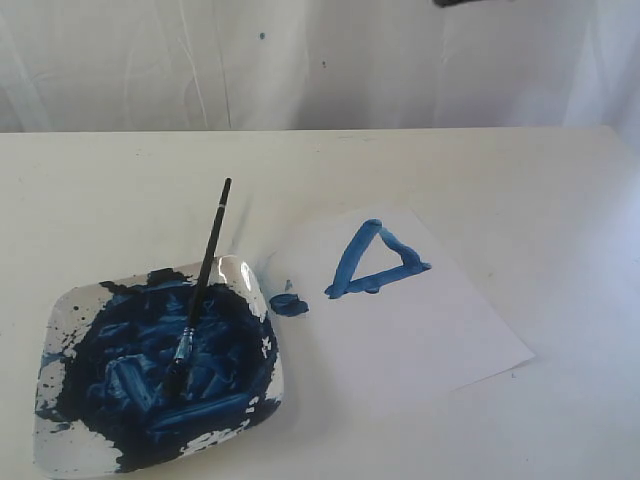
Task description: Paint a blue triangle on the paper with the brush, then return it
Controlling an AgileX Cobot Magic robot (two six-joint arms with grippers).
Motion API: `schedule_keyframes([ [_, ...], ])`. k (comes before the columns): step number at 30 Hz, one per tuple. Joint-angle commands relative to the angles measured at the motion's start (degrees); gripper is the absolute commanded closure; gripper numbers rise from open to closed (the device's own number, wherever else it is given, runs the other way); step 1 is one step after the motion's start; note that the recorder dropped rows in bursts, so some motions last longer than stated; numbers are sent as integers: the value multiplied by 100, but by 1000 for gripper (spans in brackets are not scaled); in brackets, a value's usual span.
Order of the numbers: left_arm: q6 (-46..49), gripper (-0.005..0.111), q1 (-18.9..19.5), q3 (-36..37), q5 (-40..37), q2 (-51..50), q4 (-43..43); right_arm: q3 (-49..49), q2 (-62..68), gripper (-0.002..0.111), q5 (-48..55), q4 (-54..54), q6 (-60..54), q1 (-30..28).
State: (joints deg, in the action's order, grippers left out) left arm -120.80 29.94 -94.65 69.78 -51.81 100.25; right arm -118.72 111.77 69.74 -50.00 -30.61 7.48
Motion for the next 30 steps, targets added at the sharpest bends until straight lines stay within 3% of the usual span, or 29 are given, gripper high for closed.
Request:
schedule_keyframes([
  [1,-53,107,17,4,18,481,-31,18,-832,108,23,-33,306,-71],
  [6,-53,107,17,4,18,879,-31,18,-1683,108,-432,3,738,-61],
  [12,-53,107,5,4,18,1480,-146,18,-2919,108,-456,1331,1337,-61],
  [16,-53,107,5,4,18,1849,-499,18,-3836,108,-716,1469,1627,-61],
  [19,-53,107,-244,4,18,2108,-759,18,-4551,108,-1245,1470,1919,-61],
  [25,-53,107,-786,4,-295,2515,-589,18,-4699,108,-2067,1470,1751,-61],
  [30,-53,107,-1563,4,-761,2713,-31,18,-4418,108,-3165,1598,1738,-61],
])
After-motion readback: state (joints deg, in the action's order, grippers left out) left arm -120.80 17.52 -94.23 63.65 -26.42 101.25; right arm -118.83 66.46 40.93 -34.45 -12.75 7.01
